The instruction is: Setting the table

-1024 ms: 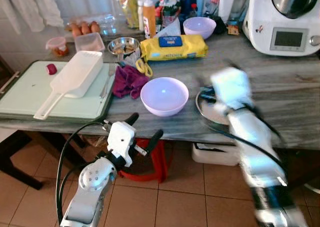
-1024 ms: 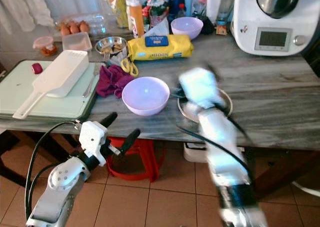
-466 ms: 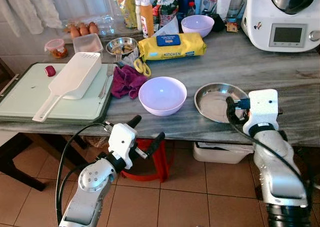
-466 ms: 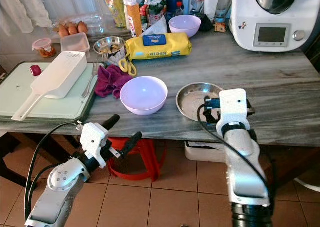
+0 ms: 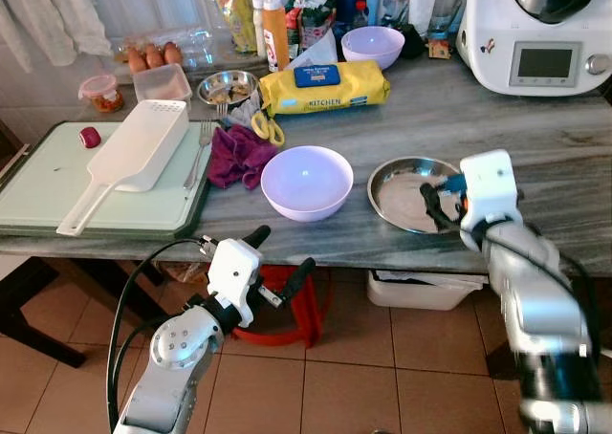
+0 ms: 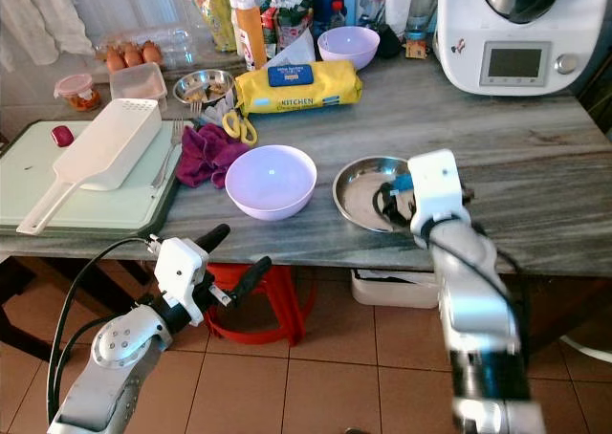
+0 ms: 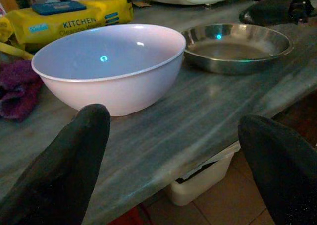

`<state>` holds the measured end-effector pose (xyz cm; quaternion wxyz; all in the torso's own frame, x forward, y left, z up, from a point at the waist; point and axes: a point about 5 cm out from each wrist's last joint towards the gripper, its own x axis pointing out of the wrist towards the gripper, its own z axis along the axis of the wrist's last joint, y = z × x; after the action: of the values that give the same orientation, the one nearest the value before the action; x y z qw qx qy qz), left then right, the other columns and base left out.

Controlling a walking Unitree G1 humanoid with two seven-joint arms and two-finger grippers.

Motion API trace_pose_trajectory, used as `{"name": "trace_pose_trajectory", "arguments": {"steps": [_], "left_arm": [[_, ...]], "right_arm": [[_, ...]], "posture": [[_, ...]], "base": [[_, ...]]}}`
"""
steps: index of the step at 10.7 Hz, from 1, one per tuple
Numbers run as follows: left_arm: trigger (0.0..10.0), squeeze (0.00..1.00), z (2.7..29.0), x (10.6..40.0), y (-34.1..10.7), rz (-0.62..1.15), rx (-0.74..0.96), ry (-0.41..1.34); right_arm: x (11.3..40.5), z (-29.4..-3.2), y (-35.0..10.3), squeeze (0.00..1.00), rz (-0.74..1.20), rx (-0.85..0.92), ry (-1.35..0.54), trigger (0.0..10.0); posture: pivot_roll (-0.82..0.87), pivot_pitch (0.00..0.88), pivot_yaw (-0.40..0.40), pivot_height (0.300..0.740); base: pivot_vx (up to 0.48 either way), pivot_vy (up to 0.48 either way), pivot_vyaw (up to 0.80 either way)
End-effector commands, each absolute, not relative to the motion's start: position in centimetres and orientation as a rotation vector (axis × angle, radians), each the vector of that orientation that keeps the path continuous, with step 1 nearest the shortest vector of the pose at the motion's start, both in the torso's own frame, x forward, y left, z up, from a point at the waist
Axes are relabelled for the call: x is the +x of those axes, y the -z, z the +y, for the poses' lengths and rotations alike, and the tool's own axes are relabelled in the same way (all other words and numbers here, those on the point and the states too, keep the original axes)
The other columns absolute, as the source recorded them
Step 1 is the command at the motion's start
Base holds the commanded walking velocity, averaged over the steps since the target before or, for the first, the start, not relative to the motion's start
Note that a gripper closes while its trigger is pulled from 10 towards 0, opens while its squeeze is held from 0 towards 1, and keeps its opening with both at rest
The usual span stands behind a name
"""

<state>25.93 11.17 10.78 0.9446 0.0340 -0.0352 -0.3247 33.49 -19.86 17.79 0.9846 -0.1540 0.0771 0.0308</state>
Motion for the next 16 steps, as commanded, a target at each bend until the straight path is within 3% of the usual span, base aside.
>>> {"name": "trace_pose_trajectory", "arguments": {"steps": [1,2,3,4,5,10,16], "left_arm": [[10.0,0.0,11.3,25.9,-10.9,-0.07,0.081,0.659],[10.0,0.0,11.3,25.9,-10.9,-0.069,0.081,0.656],[10.0,0.0,11.4,25.9,-10.8,-0.065,0.082,0.654],[10.0,0.0,11.5,25.8,-10.8,-0.062,0.083,0.653],[10.0,0.0,11.6,25.9,-10.8,-0.058,0.085,0.647],[10.0,0.0,11.7,25.7,-10.5,-0.037,0.087,0.642],[10.0,0.0,12.0,26.0,-10.7,-0.036,0.103,0.631]], "right_arm": [[33.8,-19.8,-17.5,0.97,0.188,-0.31,-0.082,10.0],[34.1,-20.0,-17.3,0.84,0.202,-0.308,-0.087,10.0],[34.8,-20.3,-17.3,0.42,0.222,-0.294,-0.109,10.0],[35.1,-20.2,-17.2,0.17,0.238,-0.283,-0.129,10.0],[35.3,-19.9,-17.0,0.0,0.256,-0.27,-0.164,10.0],[34.9,-17.1,-15.7,0.0,0.311,-0.229,-0.33,10.0],[34.8,-16.0,-15.9,0.0,0.333,-0.186,-0.38,10.0]], "posture": [[-0.15,0.135,0.074,0.74],[-0.15,0.134,0.072,0.74],[-0.14,0.134,0.069,0.74],[-0.14,0.133,0.069,0.74],[-0.14,0.131,0.068,0.74],[-0.13,0.136,0.072,0.74],[-0.13,0.135,0.077,0.74]], "base": [[0.0,0.0,0.0],[0.0,0.0,0.0],[0.0,0.0,0.0],[0.0,0.0,0.0],[0.0,0.0,0.0],[0.0,0.0,0.0],[0.0,0.0,0.0]]}}
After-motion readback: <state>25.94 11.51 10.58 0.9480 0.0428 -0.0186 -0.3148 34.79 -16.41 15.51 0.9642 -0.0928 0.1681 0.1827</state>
